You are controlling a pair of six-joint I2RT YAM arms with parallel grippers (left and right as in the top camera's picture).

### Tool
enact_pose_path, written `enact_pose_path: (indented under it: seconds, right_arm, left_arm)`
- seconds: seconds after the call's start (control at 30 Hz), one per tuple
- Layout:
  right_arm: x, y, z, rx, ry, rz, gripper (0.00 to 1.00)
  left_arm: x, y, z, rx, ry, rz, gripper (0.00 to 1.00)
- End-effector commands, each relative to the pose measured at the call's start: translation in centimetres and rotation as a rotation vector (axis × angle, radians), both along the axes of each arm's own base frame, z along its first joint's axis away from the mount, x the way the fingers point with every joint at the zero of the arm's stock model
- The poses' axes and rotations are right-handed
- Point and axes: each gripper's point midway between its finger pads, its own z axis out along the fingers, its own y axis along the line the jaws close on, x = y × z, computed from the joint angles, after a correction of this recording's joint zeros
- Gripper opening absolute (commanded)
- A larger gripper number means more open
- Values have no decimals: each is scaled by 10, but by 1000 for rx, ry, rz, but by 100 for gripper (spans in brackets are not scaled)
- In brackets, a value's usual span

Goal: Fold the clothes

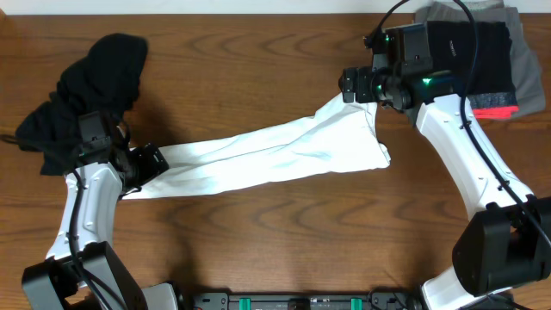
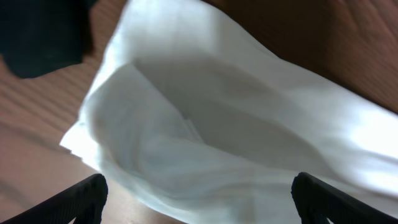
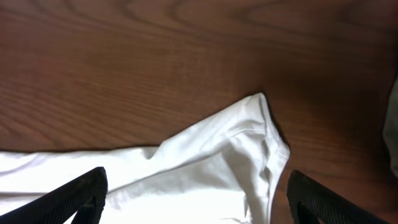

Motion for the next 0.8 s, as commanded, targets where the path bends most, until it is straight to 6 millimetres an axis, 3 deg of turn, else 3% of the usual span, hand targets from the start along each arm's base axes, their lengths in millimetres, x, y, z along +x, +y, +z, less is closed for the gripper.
enact_pose_path:
  seconds: [0.0,0.27,0.43,0.77]
  right_arm:
    - [0,1,4,7,-1,26,90]
    - [0,1,3,6,1,25,89]
    - [0,1,4,-4,-7,39,90]
    - [-1,1,3,-4,-2,39,91]
  left_arm:
    - [6,-2,8,-20,-29,-71,96]
    - [6,1,-11,-50,12,-72,95]
    - [14,0,-14,-74,-14,-53,89]
    - [77,24,16,-5,-301,36,89]
